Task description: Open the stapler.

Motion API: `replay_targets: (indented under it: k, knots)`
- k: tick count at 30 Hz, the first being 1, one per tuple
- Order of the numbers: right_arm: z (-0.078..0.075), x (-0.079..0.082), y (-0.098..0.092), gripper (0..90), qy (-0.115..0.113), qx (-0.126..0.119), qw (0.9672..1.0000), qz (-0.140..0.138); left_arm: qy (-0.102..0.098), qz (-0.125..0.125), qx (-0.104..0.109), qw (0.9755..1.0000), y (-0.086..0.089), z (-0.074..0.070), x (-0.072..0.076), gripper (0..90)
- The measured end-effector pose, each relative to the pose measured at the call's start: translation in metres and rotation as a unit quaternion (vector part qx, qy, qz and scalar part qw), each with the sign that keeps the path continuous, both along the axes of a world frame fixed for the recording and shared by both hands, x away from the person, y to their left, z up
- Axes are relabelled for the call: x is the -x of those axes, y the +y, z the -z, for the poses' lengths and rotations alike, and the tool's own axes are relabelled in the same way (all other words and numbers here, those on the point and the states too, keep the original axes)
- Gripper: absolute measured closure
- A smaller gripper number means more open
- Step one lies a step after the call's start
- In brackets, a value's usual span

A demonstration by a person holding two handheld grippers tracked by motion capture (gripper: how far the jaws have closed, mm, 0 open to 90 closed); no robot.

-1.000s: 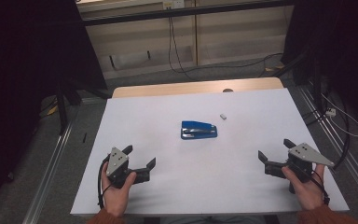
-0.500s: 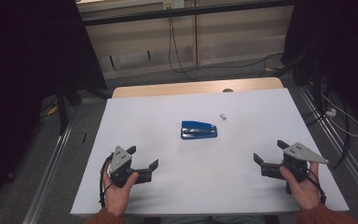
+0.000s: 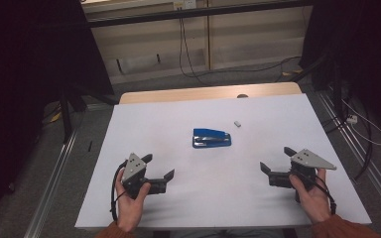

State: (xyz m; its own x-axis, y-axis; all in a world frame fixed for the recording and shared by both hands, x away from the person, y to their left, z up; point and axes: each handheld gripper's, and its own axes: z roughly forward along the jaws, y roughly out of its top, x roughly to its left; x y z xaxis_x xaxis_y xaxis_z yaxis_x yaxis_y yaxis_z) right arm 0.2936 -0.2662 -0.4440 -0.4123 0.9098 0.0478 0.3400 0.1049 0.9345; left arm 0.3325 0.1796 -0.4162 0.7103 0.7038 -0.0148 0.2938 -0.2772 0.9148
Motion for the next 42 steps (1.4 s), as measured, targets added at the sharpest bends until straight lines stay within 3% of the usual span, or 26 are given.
replay_targets:
  k: [4,9,13,16,22,25,31,33,35,38,42]
  knots:
    - [0.001,-0.003,0.005,1.2,0.003,-0.004,0.9999,-0.01,-0.002,0.015,0.003,0.9999,-0.003,0.002,-0.004,5.7]
    - [0.001,-0.008,0.011,1.4,0.003,-0.005,0.9998,-0.018,0.004,0.016,0.006,0.9999,-0.006,0.004,-0.008,5.2]
    - [0.0,-0.014,0.019,1.6,0.004,0.0,0.9997,-0.024,0.022,0.023,0.013,0.9994,-0.007,0.006,-0.014,5.1]
    - [-0.002,-0.019,0.024,1.1,0.014,-0.014,0.9994,-0.03,0.029,0.028,0.0,0.9992,-0.008,0.01,-0.019,5.1]
    - [-0.002,-0.026,0.038,1.6,0.013,-0.006,0.999,-0.042,0.024,0.027,-0.002,0.9993,-0.011,0.011,-0.024,5.1]
    - [-0.003,-0.03,0.043,1.7,0.012,-0.013,0.9989,-0.043,0.042,0.024,-0.009,0.9988,-0.016,0.01,-0.026,5.3]
    - [-0.003,-0.039,0.055,1.9,0.005,-0.001,0.9988,-0.048,0.012,0.033,0.0,0.9994,-0.023,0.004,-0.032,5.6]
    - [-0.003,-0.041,0.059,2.3,0.01,-0.001,0.9981,-0.062,0.01,0.044,0.006,0.999,-0.026,0.003,-0.035,5.3]
    - [-0.003,-0.043,0.061,0.2,0.013,-0.018,0.9964,-0.081,0.008,0.043,0.002,0.999,-0.028,0.002,-0.037,5.4]
    - [-0.006,-0.047,0.066,1.2,0.005,-0.011,0.9957,-0.091,0.005,0.039,-0.002,0.9992,-0.033,0.001,-0.045,5.3]
    - [-0.007,-0.053,0.073,1.3,0.006,-0.027,0.9941,-0.105,0.001,0.035,-0.002,0.9994,-0.035,0.001,-0.053,4.8]
